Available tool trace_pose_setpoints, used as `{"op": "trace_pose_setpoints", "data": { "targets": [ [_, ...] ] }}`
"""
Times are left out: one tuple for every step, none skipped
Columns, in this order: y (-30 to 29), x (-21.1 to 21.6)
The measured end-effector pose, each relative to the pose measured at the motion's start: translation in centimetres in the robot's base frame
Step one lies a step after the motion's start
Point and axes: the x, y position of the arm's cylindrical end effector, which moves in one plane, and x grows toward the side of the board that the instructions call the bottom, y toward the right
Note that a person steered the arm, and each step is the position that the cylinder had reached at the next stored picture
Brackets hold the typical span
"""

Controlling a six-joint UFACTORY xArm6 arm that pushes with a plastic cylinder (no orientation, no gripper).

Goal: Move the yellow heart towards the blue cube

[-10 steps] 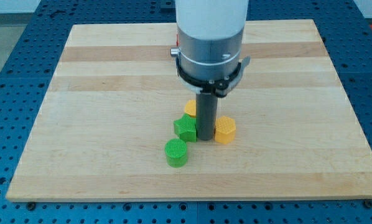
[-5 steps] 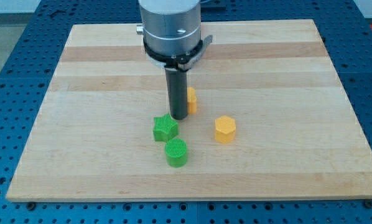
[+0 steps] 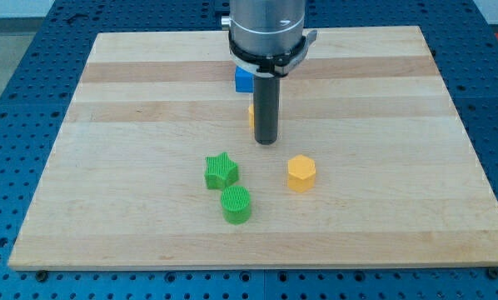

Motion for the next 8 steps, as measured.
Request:
{"op": "trace_pose_setpoints", "data": {
  "targets": [
    [0.0,-0.8],
    [0.1,-1.3],
    [0.1,-1.9],
    [1.1,-2.4],
    [2.8,-2.4],
    [3.0,-2.6],
    [3.5,-2.9],
    [3.4,-2.9]
  ]
}}
